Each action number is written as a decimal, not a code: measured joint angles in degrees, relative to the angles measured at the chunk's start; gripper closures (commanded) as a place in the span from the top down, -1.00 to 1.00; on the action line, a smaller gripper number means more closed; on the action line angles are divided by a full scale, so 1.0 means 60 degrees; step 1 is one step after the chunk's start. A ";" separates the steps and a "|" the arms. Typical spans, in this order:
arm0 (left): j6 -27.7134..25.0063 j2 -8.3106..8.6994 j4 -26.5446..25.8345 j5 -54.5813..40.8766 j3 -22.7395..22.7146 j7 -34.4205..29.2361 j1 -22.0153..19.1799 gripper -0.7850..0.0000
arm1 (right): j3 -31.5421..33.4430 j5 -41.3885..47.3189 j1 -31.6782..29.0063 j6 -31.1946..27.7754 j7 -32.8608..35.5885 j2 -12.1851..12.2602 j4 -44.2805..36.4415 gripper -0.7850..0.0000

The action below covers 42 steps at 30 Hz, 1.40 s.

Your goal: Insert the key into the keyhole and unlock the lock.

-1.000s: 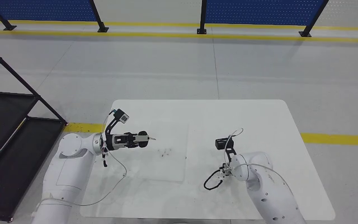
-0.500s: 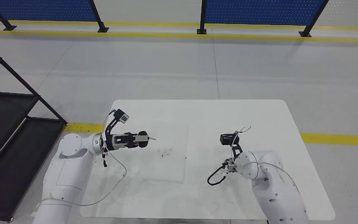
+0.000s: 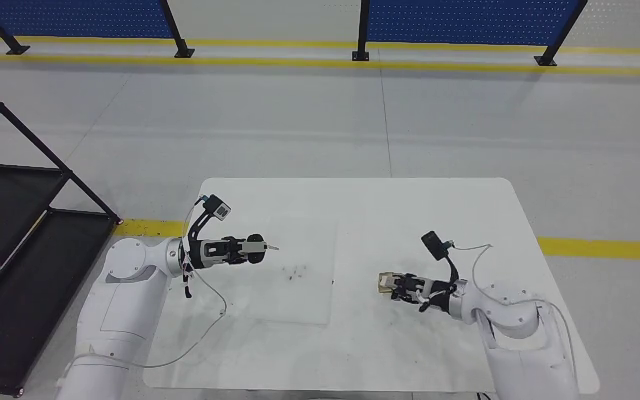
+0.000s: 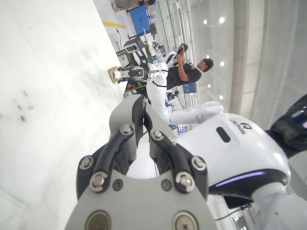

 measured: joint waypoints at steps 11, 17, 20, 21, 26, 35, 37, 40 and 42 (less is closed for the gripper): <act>0.0000 0.0000 0.0000 0.0000 0.0000 0.0000 0.0000 -1.00 | -0.0103 0.1003 -0.0056 -0.0436 0.0008 0.0007 0.0437 -1.00; 0.0000 0.0000 0.0000 0.0000 0.0000 0.0000 0.0000 -1.00 | -0.0104 0.1006 -0.0057 -0.0437 0.0008 0.0007 0.0437 -1.00; 0.0000 0.0000 0.0000 0.0000 0.0000 0.0000 0.0000 -1.00 | -0.0076 0.1621 -0.0175 -0.0527 -0.0229 -0.0014 0.0536 -1.00; 0.0000 0.0000 0.0000 0.0000 0.0000 0.0000 0.0000 -1.00 | -0.0001 0.2078 -0.0231 -0.0633 -0.0305 -0.0021 0.0586 -1.00; 0.0000 0.0000 0.0000 0.0000 0.0000 0.0000 0.0000 -1.00 | 0.0253 0.3865 -0.0744 -0.1667 -0.0500 0.0000 0.0563 -1.00; 0.0000 0.0000 0.0000 0.0000 0.0000 0.0000 0.0000 -1.00 | 0.0060 0.4609 -0.1284 -0.2171 -0.0994 0.0073 -0.0048 -1.00; 0.0000 0.0000 0.0000 0.0000 0.0000 0.0000 0.0000 -1.00 | -0.0013 0.4677 -0.1294 -0.2236 -0.1079 0.0087 -0.0146 -1.00; 0.0000 0.0000 0.0000 0.0000 0.0000 0.0000 0.0000 -1.00 | -0.0147 0.4771 -0.1274 -0.2359 -0.1148 0.0112 -0.0266 -1.00; 0.0000 0.0000 0.0000 0.0000 0.0000 0.0000 0.0000 -1.00 | -0.0260 0.4857 -0.1245 -0.2537 -0.1142 0.0128 -0.0302 -1.00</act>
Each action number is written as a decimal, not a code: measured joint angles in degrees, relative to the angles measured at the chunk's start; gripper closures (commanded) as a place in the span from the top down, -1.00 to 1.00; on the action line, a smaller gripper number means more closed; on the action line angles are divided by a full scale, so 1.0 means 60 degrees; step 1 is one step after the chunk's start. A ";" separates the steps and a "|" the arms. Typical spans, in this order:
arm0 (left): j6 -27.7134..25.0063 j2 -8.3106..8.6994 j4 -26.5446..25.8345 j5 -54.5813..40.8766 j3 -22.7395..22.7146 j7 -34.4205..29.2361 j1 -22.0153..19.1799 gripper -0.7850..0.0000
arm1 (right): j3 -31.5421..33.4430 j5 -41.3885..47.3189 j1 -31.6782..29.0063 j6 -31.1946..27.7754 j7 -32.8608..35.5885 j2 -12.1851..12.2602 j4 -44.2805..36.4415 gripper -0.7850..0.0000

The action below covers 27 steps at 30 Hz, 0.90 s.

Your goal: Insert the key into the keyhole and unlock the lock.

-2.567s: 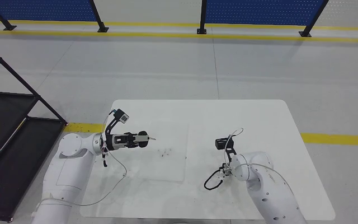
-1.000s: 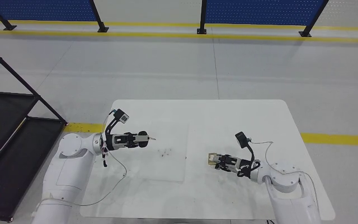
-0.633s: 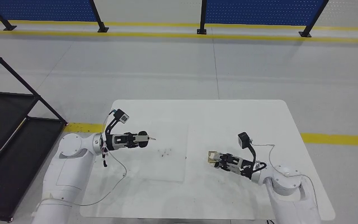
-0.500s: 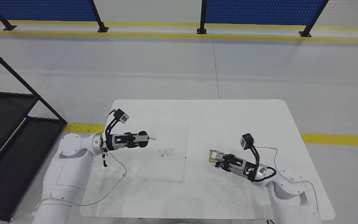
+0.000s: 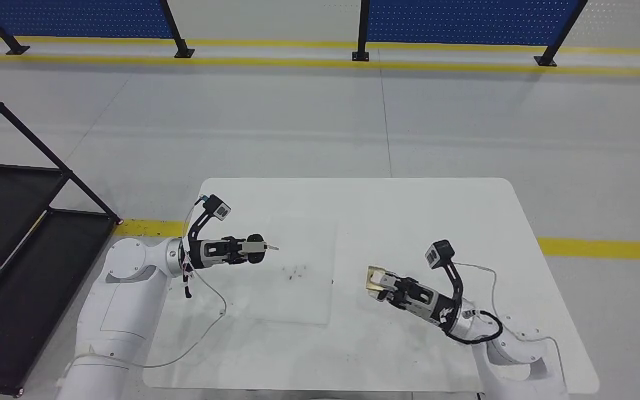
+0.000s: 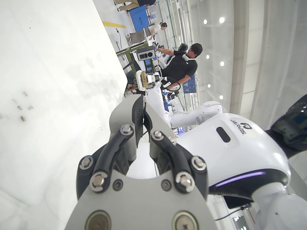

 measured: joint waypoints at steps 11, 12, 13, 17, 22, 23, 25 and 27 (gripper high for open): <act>0.0036 -0.0009 -0.0029 -0.0034 0.0036 0.0038 0.0023 -1.00 | -0.0076 0.0158 0.0010 -0.0092 0.0086 0.0006 0.0032 -1.00; 0.0122 -0.0026 -0.0118 -0.0100 0.0139 0.0126 0.0068 -1.00 | -0.0076 0.0158 0.0010 -0.0092 0.0086 0.0006 0.0032 -1.00; 0.0218 -0.0044 -0.0251 -0.0113 0.0292 0.0218 0.0106 -1.00 | -0.0076 0.0158 0.0010 -0.0092 0.0086 0.0006 0.0032 -1.00; 0.0425 -0.0166 -0.0638 -0.0055 0.1198 0.0660 0.0013 -1.00 | -0.0076 0.0158 0.0010 -0.0092 0.0086 0.0006 0.0032 -1.00; 0.0504 -0.0340 -0.0593 0.0024 0.2336 0.1033 -0.0435 -1.00 | -0.0076 0.0158 0.0010 -0.0092 0.0086 0.0006 0.0032 -1.00; 0.0503 -0.0382 -0.0549 0.0073 0.2600 0.1125 -0.0565 -1.00 | -0.0076 0.0159 0.0010 -0.0092 0.0086 0.0006 0.0032 -1.00; 0.0465 -0.0443 -0.0475 0.0163 0.2952 0.1283 -0.0745 -1.00 | -0.0076 0.0159 0.0010 -0.0092 0.0086 0.0006 0.0032 -1.00; 0.0411 -0.0504 -0.0370 0.0292 0.3294 0.1496 -0.0934 -1.00 | -0.0076 0.0159 0.0010 -0.0092 0.0086 0.0006 0.0032 -1.00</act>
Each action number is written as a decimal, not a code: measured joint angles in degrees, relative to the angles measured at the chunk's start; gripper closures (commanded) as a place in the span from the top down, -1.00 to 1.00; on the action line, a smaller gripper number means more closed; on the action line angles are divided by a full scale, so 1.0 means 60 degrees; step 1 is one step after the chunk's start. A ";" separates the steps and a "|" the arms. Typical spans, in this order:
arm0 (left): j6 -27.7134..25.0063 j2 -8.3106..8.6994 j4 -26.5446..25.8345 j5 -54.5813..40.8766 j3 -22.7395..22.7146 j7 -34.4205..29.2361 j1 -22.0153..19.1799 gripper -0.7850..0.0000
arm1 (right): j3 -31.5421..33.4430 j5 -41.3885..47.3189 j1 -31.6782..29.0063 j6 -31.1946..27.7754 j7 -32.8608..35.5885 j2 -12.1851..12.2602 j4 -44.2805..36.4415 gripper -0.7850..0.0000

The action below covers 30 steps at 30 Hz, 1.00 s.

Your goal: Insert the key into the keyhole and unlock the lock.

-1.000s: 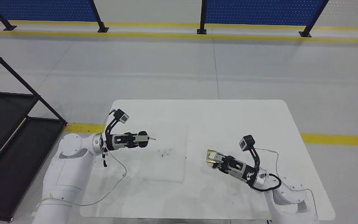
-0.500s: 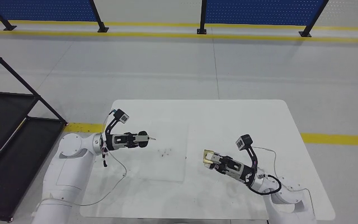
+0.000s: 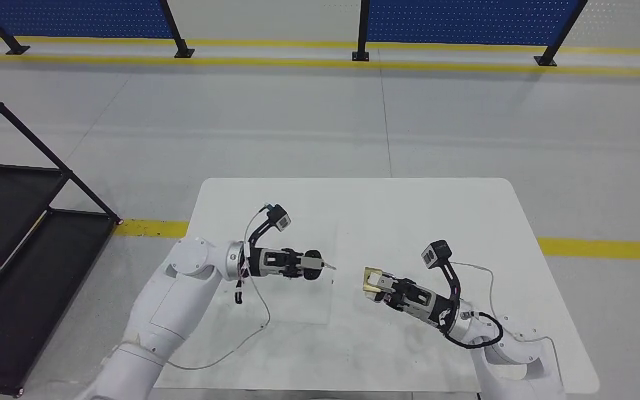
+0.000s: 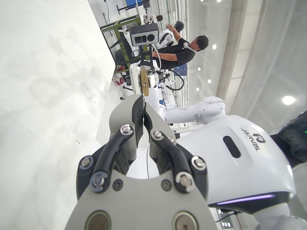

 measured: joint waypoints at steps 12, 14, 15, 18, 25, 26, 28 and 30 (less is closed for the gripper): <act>-0.0417 -0.0222 0.0650 -0.0698 0.0923 0.0310 -0.0471 -1.00 | 0.0000 0.0000 0.0000 0.0000 0.0000 0.0000 0.0000 -1.00; -0.0372 -0.0199 0.0659 -0.0685 0.0868 0.0259 -0.0477 -1.00 | 0.0000 0.0000 0.0000 0.0000 0.0000 0.0000 0.0000 -1.00; -0.0362 -0.0195 0.0659 -0.0674 0.0860 0.0251 -0.0477 -1.00 | 0.0000 0.0000 0.0000 0.0000 0.0000 0.0000 0.0000 -1.00; -0.0358 -0.0195 0.0657 -0.0667 0.0860 0.0251 -0.0476 -1.00 | 0.0000 0.0000 0.0000 0.0000 0.0000 0.0000 0.0000 -1.00; -0.0360 -0.0195 0.0656 -0.0668 0.0861 0.0253 -0.0475 -1.00 | 0.0000 0.0000 0.0000 0.0000 0.0000 0.0000 0.0000 -1.00; -0.0360 -0.0195 0.0656 -0.0668 0.0861 0.0253 -0.0475 -1.00 | 0.0000 0.0000 0.0000 0.0000 0.0000 0.0000 0.0000 -1.00; -0.0363 -0.0197 0.0651 -0.0666 0.0863 0.0279 -0.0455 -1.00 | 0.0000 0.0001 0.0000 0.0000 -0.0002 0.0000 0.0000 -1.00; -0.0424 -0.0214 0.0579 -0.0607 0.0927 0.0648 -0.0268 -1.00 | -0.0023 0.0060 0.0003 -0.0028 -0.0190 0.0003 -0.0005 -1.00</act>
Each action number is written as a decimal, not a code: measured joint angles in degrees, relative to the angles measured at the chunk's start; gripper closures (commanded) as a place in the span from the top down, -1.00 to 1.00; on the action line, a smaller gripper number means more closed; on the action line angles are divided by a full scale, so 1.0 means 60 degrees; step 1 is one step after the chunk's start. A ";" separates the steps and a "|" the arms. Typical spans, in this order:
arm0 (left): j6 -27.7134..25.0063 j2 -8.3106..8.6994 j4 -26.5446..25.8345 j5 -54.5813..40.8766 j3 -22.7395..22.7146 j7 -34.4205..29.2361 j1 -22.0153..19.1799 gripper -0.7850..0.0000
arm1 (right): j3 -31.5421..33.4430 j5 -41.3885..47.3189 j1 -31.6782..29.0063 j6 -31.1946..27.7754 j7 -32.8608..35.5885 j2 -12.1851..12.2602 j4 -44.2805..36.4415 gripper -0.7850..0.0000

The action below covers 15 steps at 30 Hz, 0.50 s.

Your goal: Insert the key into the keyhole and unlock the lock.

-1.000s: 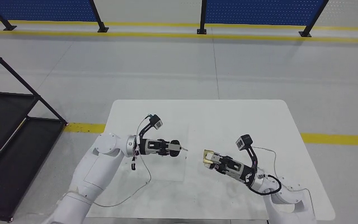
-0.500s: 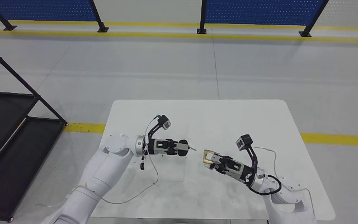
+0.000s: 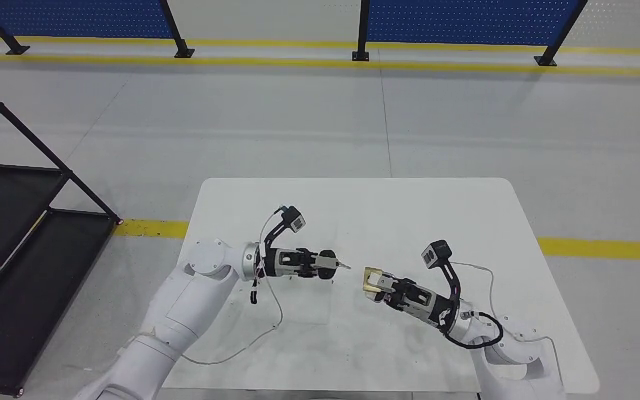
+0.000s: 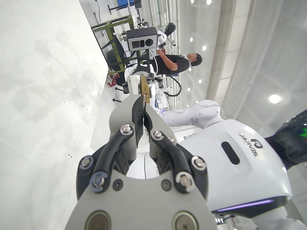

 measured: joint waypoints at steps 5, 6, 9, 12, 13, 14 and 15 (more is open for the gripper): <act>-0.0372 -0.0011 -0.0219 -0.0110 0.0067 0.0552 0.0483 -1.00 | 0.0018 -0.0305 -0.0040 -0.0520 -0.0485 0.0061 -0.0007 -1.00; -0.0435 -0.0008 -0.0262 -0.0096 0.0060 0.0618 0.0544 -1.00 | 0.0022 -0.0376 -0.0043 -0.0626 -0.0539 0.0073 0.0005 -1.00; -0.0691 -0.0002 -0.0430 -0.0046 0.0022 0.0903 0.0728 -1.00 | 0.0013 -0.0575 -0.0032 -0.0922 -0.0694 0.0111 0.0044 -1.00; -0.0760 0.0007 -0.0587 0.0068 0.0024 0.1082 0.0843 -1.00 | -0.0053 -0.0756 -0.0012 -0.1088 -0.0866 0.0142 0.0100 -1.00; -0.0764 0.0010 -0.0629 0.0127 0.0031 0.1130 0.0861 -1.00 | -0.0084 -0.0801 -0.0002 -0.1120 -0.0905 0.0150 0.0120 -1.00; -0.0770 0.0012 -0.0684 0.0215 0.0045 0.1201 0.0880 -1.00 | -0.0134 -0.0850 0.0010 -0.1153 -0.0950 0.0161 0.0150 -1.00; -0.0770 0.0012 -0.0725 0.0266 0.0061 0.1253 0.0892 -1.00 | -0.0173 -0.0875 0.0017 -0.1167 -0.0982 0.0168 0.0174 -1.00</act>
